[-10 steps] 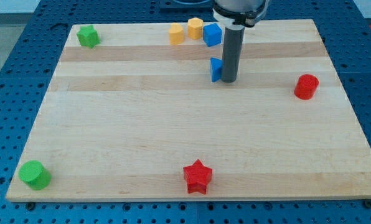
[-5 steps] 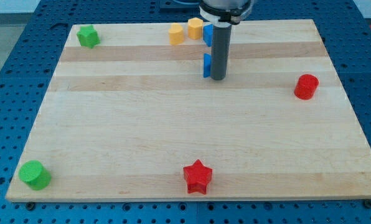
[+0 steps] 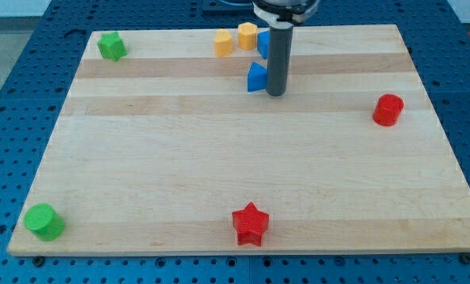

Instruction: Move blue triangle towards group of blocks

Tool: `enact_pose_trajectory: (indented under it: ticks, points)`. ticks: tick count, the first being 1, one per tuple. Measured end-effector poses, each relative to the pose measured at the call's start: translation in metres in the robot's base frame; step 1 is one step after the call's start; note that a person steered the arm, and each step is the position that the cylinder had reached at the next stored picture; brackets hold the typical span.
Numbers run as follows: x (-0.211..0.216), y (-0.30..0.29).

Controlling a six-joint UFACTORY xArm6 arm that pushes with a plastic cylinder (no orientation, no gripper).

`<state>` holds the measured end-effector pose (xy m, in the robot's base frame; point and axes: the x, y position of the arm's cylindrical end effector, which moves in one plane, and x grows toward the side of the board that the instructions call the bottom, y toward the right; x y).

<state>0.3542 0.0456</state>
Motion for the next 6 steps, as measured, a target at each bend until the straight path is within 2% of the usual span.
enact_pose_trajectory:
  ticks: [6]
  points:
    - [-0.012,-0.065]
